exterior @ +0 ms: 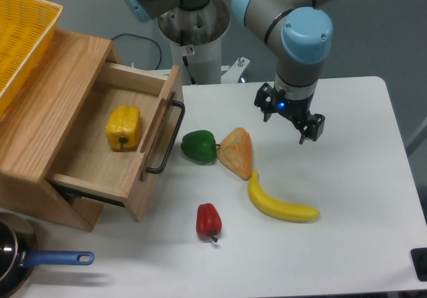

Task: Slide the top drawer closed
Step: 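Move the gripper down toward the open wooden drawer's front panel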

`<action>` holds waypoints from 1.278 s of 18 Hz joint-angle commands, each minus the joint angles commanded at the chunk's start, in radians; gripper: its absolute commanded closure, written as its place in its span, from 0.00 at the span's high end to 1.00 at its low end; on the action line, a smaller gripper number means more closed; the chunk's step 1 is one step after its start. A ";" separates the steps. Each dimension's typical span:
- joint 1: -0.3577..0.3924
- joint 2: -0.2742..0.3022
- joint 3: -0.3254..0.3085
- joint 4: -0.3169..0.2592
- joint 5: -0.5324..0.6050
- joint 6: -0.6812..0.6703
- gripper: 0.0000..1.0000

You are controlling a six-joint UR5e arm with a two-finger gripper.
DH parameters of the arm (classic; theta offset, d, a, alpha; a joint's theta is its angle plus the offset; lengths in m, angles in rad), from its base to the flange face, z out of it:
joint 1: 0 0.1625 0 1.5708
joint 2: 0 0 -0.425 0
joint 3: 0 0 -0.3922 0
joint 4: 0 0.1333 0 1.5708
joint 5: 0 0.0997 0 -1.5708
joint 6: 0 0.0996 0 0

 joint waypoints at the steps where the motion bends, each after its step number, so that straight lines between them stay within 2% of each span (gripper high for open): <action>1: -0.002 0.003 -0.001 -0.002 0.000 -0.006 1.00; 2: -0.005 0.003 -0.003 -0.002 -0.002 -0.026 1.00; 4: -0.026 0.005 -0.003 -0.002 -0.015 -0.066 0.83; 8: -0.048 0.009 -0.006 0.002 -0.092 -0.172 0.84; 11: -0.069 0.012 0.005 0.005 -0.156 -0.279 0.76; 14: -0.106 0.029 0.005 0.003 -0.178 -0.388 0.45; 18: -0.126 0.057 0.002 -0.002 -0.198 -0.416 0.36; 21: -0.127 0.081 -0.011 -0.003 -0.230 -0.442 0.18; 23: -0.130 0.090 -0.017 -0.011 -0.230 -0.472 0.14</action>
